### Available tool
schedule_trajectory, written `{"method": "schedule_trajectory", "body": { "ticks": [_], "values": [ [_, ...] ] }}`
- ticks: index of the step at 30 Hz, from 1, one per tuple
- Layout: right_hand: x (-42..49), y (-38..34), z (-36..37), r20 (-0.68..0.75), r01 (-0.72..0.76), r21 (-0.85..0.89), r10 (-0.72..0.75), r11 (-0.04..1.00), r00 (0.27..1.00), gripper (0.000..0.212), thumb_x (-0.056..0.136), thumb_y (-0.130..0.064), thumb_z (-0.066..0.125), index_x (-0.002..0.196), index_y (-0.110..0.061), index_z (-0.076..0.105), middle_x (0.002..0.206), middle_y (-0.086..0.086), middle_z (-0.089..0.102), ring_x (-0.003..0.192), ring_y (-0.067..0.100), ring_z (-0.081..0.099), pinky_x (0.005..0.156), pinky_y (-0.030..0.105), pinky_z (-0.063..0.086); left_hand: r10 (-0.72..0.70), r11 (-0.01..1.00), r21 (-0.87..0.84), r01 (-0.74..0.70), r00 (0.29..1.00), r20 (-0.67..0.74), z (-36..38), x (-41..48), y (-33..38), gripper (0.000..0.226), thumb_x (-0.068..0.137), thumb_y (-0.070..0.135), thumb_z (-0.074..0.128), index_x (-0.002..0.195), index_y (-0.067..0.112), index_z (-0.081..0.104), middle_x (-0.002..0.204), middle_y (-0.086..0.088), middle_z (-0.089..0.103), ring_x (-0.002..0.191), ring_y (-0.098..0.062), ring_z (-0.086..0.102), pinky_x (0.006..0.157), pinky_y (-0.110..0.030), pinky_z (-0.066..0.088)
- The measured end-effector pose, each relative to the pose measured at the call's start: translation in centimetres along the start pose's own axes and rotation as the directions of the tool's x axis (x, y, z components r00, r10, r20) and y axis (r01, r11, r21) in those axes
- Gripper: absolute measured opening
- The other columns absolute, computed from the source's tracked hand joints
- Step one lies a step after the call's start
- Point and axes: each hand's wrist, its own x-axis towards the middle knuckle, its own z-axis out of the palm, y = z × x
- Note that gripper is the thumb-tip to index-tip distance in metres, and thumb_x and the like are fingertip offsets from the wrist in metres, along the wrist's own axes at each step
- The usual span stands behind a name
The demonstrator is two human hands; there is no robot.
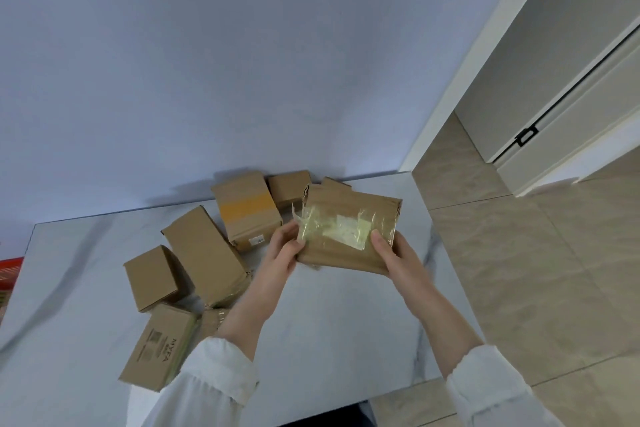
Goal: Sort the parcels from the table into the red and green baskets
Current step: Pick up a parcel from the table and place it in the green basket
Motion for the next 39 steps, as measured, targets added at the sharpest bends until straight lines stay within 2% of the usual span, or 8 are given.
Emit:
{"method": "schedule_trajectory", "body": {
  "ticks": [5, 7, 10, 13, 16, 20, 25, 39],
  "values": [
    [-2.4, -0.1, 0.3, 0.107, 0.130, -0.077, -0.121, 0.989, 0.987, 0.060, 0.085, -0.027, 0.064, 0.138, -0.020, 0.037, 0.130, -0.012, 0.053, 0.125, 0.004, 0.047, 0.088, 0.015, 0.048, -0.063, 0.998, -0.023, 0.065, 0.996, 0.056, -1.3, -1.0, 1.9, 0.089, 0.054, 0.087, 0.053, 0.126, 0.035, 0.055, 0.122, 0.001, 0.063, 0.113, -0.016, 0.059, 0.096, -0.039, 0.046],
    [-2.8, -0.2, 0.1, 0.146, 0.172, -0.081, -0.159, 0.982, 0.976, 0.068, 0.082, -0.025, 0.067, 0.141, -0.019, 0.033, 0.138, -0.009, 0.048, 0.130, 0.005, 0.042, 0.100, 0.024, 0.045, -0.068, 0.997, -0.041, 0.070, 0.997, 0.044, -1.4, -1.4, 2.3, 0.079, 0.059, 0.081, 0.056, 0.119, 0.031, 0.060, 0.112, -0.006, 0.065, 0.099, -0.021, 0.062, 0.082, -0.034, 0.050],
    [-3.3, -0.7, -0.5, 0.229, 0.213, -0.099, -0.186, 0.972, 0.956, 0.077, 0.078, -0.031, 0.073, 0.141, -0.021, 0.032, 0.141, -0.010, 0.045, 0.133, 0.005, 0.039, 0.104, 0.033, 0.044, -0.061, 0.993, -0.104, 0.063, 0.998, 0.016, -1.4, -2.2, 2.2, 0.050, 0.077, 0.056, 0.054, 0.115, 0.025, 0.063, 0.124, -0.015, 0.060, 0.113, -0.031, 0.056, 0.095, -0.042, 0.047],
    [-4.1, -1.4, -1.0, 0.285, 0.193, -0.045, -0.172, 0.980, 0.943, 0.095, 0.061, -0.062, 0.071, 0.141, -0.028, 0.032, 0.140, -0.013, 0.044, 0.130, 0.002, 0.041, 0.094, 0.025, 0.049, -0.009, 0.987, -0.163, 0.006, 1.000, -0.018, -0.9, -3.2, 1.8, 0.028, 0.096, 0.028, 0.041, 0.118, 0.020, 0.056, 0.108, -0.002, 0.067, 0.100, -0.020, 0.060, 0.085, -0.034, 0.048],
    [-4.7, -1.7, -1.6, 0.319, 0.095, 0.068, -0.112, 0.993, 0.941, 0.089, 0.056, -0.087, 0.051, 0.132, -0.045, 0.037, 0.137, -0.016, 0.048, 0.127, 0.002, 0.045, 0.099, 0.041, 0.046, 0.095, 0.987, -0.131, -0.097, 0.995, -0.021, -0.4, -4.2, 1.1, 0.038, 0.090, 0.017, 0.045, 0.126, 0.025, 0.051, 0.108, 0.006, 0.067, 0.098, -0.014, 0.059, 0.077, -0.027, 0.045],
    [-4.9, -1.5, -1.9, 0.283, 0.032, 0.163, -0.078, 0.986, 0.956, 0.054, 0.076, -0.065, 0.058, 0.124, -0.047, 0.042, 0.129, -0.011, 0.054, 0.122, 0.012, 0.049, 0.093, 0.044, 0.049, 0.193, 0.977, -0.089, -0.192, 0.981, -0.002, 0.5, -5.7, 0.4, 0.052, 0.072, 0.019, 0.048, 0.122, 0.029, 0.051, 0.113, 0.008, 0.065, 0.100, -0.009, 0.061, 0.079, -0.024, 0.046],
    [-5.1, -0.5, -1.6, 0.210, 0.067, 0.263, -0.125, 0.962, 0.970, 0.051, 0.073, -0.039, 0.056, 0.122, -0.041, 0.045, 0.118, -0.015, 0.062, 0.115, 0.016, 0.055, 0.085, 0.038, 0.049, 0.191, 0.980, -0.066, -0.189, 0.981, 0.039, 0.8, -6.8, 0.2, 0.061, 0.069, 0.036, 0.060, 0.129, 0.031, 0.045, 0.125, 0.008, 0.059, 0.105, -0.009, 0.058, 0.076, -0.023, 0.046],
    [-5.8, 0.5, 3.2, 0.374, 0.116, 0.241, -0.203, 0.964, 0.905, 0.069, 0.060, -0.043, 0.062, 0.126, -0.031, 0.045, 0.125, -0.009, 0.060, 0.114, 0.012, 0.055, 0.088, 0.029, 0.044, 0.258, 0.940, -0.158, -0.302, 0.933, -0.252, -1.9, -11.0, -1.5, 0.053, 0.064, 0.038, 0.065, 0.115, 0.046, 0.052, 0.124, 0.007, 0.061, 0.113, -0.012, 0.056, 0.086, -0.023, 0.043]
  ]
}}
